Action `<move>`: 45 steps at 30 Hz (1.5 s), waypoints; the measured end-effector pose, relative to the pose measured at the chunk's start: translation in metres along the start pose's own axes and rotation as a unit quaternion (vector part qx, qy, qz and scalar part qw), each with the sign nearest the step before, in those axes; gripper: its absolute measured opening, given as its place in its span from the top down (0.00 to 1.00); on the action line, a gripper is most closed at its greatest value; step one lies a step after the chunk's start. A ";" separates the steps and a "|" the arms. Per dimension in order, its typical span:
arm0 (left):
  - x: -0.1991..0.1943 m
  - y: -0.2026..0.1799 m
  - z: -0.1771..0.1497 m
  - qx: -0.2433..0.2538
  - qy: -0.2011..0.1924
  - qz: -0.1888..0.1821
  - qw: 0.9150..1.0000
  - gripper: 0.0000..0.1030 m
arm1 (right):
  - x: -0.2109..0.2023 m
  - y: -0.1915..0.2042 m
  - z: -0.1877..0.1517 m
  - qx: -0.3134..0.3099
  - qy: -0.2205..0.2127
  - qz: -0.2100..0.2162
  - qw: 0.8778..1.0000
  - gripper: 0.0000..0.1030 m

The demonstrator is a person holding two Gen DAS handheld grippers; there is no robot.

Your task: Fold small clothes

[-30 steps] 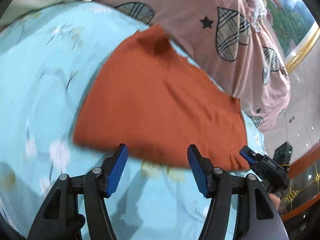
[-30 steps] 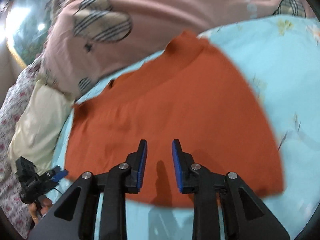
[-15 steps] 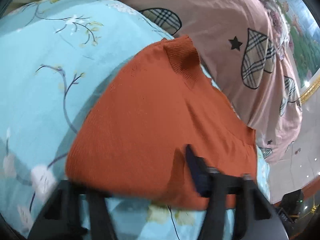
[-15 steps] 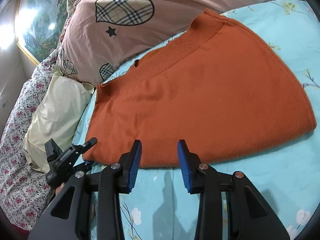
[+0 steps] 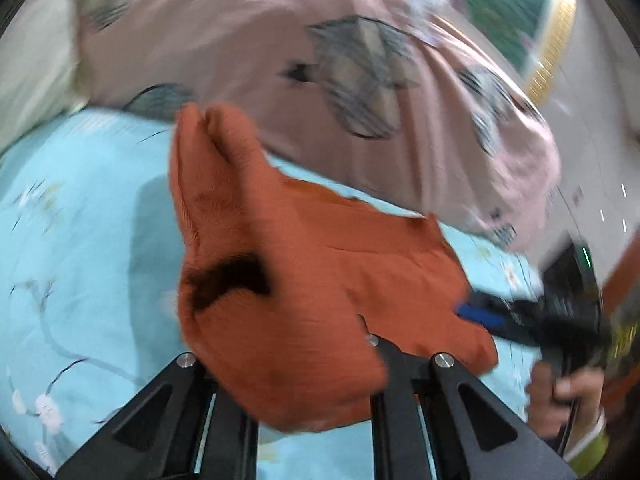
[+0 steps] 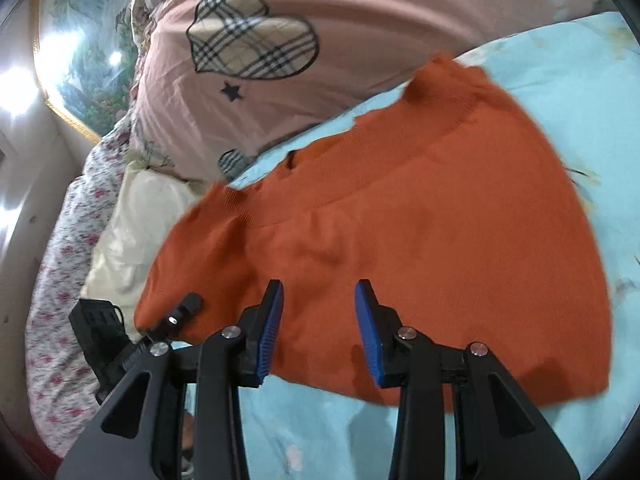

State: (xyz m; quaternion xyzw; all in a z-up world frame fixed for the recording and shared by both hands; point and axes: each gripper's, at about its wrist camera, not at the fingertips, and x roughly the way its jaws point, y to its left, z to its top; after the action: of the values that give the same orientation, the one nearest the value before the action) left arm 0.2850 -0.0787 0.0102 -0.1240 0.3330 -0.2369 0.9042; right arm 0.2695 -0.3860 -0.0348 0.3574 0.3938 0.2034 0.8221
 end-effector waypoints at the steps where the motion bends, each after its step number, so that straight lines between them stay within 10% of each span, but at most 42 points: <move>1: 0.004 -0.013 -0.005 0.021 0.004 -0.003 1.000 0.90 | 0.006 0.001 0.008 0.003 0.009 0.007 1.000 0.62; 7: 0.050 -0.054 -0.036 0.118 0.057 -0.008 0.991 0.90 | 0.065 0.012 0.038 0.020 0.085 0.055 0.995 0.26; 16: 0.068 -0.067 -0.052 0.157 0.072 0.012 0.985 0.91 | 0.134 0.023 0.065 -0.003 0.126 -0.013 0.992 0.26; 18: 0.070 -0.070 -0.053 0.162 0.073 0.014 0.984 0.90 | 0.139 0.027 0.068 -0.028 0.119 -0.040 0.992 0.39; 19: 0.071 -0.072 -0.053 0.165 0.074 0.016 0.983 0.90 | 0.141 0.029 0.068 -0.038 0.124 -0.048 0.990 0.72; 20: 0.069 -0.074 -0.053 0.166 0.074 0.016 0.983 0.90 | 0.143 0.031 0.067 -0.044 0.131 -0.055 0.989 0.83; 30: 0.078 -0.147 -0.014 0.124 0.060 -0.097 0.986 0.90 | 0.033 0.034 0.093 -0.154 0.008 -0.066 0.986 0.84; 36: 0.137 -0.168 -0.038 0.096 0.126 -0.120 0.980 0.90 | 0.021 -0.050 0.098 -0.103 0.037 -0.142 0.984 0.84; 40: 0.155 -0.170 -0.047 0.100 0.138 -0.115 0.979 0.87 | 0.015 -0.083 0.095 -0.058 0.025 -0.115 0.991 0.82; 45: 0.147 -0.149 -0.039 0.075 0.149 -0.135 0.977 0.49 | -0.001 -0.081 0.092 -0.060 0.006 -0.116 0.991 0.71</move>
State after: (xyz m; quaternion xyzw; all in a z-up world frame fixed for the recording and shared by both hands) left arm 0.3057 -0.2840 -0.0415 -0.0630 0.4249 -0.3974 0.8109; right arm 0.3457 -0.4795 -0.0549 0.2584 0.4245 0.1324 0.8576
